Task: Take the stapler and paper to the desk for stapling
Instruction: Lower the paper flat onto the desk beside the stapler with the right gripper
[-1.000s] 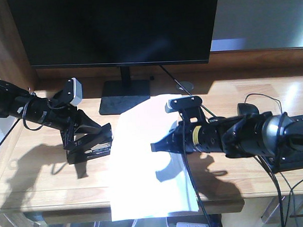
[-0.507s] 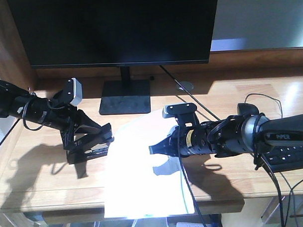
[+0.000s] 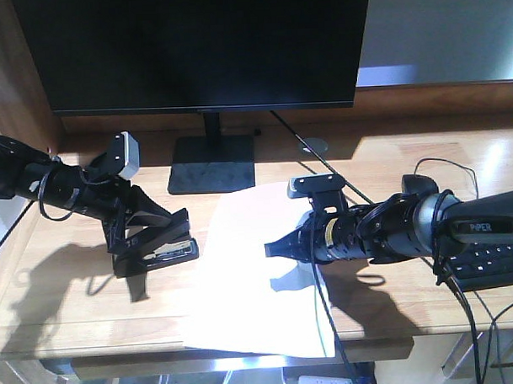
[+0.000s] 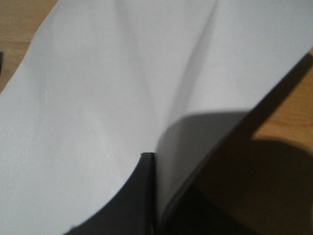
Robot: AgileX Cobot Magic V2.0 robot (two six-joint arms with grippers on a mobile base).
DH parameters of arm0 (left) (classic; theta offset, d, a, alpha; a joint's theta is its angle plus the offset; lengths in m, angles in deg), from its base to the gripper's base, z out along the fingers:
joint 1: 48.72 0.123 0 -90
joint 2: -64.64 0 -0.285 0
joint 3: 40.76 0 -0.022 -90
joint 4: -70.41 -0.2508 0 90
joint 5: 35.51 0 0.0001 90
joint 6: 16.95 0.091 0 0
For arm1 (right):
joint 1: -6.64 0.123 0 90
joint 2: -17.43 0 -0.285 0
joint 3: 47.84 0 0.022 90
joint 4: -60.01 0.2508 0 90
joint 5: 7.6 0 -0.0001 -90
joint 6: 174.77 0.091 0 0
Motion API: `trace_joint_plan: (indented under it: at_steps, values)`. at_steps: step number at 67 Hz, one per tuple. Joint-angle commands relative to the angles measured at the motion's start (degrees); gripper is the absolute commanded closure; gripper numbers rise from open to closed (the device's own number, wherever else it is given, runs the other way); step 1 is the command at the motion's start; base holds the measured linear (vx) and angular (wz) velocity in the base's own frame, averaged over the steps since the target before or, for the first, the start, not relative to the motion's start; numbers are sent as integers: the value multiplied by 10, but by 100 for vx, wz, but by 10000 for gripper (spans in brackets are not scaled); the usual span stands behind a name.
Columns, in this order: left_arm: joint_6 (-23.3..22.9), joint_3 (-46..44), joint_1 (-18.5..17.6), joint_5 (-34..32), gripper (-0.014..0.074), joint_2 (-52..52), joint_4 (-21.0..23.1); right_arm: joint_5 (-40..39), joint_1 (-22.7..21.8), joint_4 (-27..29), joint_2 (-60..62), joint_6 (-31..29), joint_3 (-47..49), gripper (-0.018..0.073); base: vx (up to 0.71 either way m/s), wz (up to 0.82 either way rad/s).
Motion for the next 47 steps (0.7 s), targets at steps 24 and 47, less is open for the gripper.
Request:
trace_joint_plan:
  at_steps: [24, 47]
  values:
    - [-5, -12, -3, 20, 603, -31, 32, -80, -2, -1, 59, -17, 15, 561, 0, 0]
    - [-5, -12, -3, 20, 603, -31, 32, -125, -2, -1, 95, -21, 15, 561, 0, 0]
